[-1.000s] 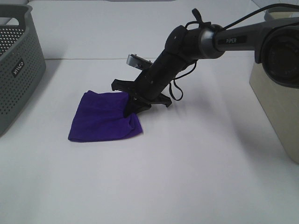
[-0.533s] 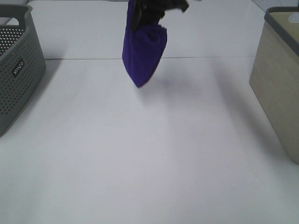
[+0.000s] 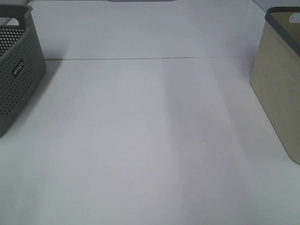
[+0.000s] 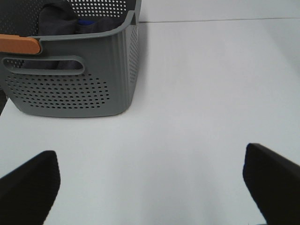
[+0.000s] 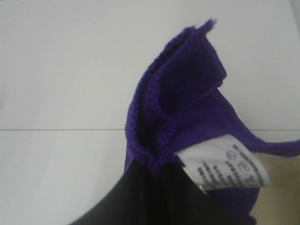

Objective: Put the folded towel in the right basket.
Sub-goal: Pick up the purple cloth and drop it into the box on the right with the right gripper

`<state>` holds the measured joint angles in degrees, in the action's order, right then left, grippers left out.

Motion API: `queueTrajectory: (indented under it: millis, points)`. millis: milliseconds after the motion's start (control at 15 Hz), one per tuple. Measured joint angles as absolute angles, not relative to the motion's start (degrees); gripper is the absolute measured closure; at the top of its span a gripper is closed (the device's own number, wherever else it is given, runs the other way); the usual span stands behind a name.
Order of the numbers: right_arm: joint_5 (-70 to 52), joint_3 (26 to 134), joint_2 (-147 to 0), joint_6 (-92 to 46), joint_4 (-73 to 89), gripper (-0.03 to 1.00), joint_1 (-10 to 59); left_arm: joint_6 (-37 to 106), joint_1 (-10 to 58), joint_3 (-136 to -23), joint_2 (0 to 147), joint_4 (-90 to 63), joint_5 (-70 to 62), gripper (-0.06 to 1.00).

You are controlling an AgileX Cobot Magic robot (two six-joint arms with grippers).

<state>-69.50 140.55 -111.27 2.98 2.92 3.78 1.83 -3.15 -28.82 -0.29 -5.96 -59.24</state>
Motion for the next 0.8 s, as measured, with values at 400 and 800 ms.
queueTrajectory:
  millis: [400,800]
  points:
    - [-70.0,133.2,-111.4,4.2,-1.1,0.93,-9.9,1.8,-3.2,-28.8,-0.3,-6.0,-59.2,-0.05]
    - [-70.1,117.5,-111.4,4.0,-3.2,0.4,-10.4,1.8,-3.2,-28.8,-0.3,-6.0,-59.2,-0.05]
